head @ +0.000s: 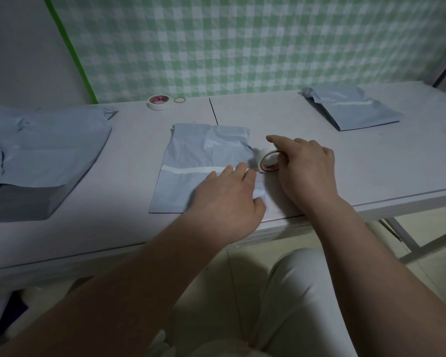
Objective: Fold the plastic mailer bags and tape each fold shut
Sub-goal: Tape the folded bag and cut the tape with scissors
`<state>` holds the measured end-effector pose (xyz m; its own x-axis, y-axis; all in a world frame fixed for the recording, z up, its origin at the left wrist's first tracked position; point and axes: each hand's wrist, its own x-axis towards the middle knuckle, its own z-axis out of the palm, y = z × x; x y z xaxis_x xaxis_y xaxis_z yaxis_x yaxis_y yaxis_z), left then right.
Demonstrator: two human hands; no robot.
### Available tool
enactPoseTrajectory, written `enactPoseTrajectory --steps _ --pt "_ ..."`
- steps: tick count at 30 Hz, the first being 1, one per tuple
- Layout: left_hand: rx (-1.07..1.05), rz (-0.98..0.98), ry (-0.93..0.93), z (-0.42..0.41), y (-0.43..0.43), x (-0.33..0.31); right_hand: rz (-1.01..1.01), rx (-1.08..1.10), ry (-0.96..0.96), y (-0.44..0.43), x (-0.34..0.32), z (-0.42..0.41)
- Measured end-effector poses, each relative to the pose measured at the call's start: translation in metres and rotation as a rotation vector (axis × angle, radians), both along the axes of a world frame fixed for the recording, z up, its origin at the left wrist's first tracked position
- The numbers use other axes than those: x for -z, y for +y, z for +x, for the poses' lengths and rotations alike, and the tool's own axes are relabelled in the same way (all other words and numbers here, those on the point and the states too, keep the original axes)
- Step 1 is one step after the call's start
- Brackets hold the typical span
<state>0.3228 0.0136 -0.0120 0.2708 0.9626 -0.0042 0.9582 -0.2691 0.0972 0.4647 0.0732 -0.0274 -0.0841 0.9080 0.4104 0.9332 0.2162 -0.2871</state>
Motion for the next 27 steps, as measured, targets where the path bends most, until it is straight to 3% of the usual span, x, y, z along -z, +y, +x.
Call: enactPoseTrajectory --steps 7,21,27 --pt "0.006 0.016 0.041 0.002 0.003 0.001 0.071 0.023 -0.071 0.001 -0.002 0.004" --pt "-0.034 0.077 0.107 0.011 0.008 0.001 0.012 0.007 0.123 0.004 -0.016 -0.005" --pt "-0.104 0.094 -0.226 -0.002 0.031 -0.009 0.052 -0.006 0.174 0.004 -0.021 -0.008"
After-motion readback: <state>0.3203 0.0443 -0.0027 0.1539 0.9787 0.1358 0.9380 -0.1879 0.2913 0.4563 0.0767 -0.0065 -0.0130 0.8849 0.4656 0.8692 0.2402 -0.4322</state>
